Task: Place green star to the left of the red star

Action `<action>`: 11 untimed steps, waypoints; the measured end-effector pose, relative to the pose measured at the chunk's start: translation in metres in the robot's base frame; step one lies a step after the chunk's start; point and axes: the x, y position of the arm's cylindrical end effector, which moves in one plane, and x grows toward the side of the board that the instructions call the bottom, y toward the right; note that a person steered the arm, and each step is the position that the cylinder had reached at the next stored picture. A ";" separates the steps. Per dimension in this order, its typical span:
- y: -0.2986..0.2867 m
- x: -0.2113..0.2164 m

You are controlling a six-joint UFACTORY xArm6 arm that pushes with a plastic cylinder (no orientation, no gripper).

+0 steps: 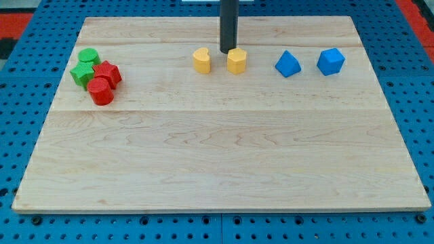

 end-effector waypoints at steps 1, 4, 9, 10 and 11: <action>-0.087 -0.040; -0.308 0.004; -0.242 0.183; -0.231 0.178; -0.209 0.160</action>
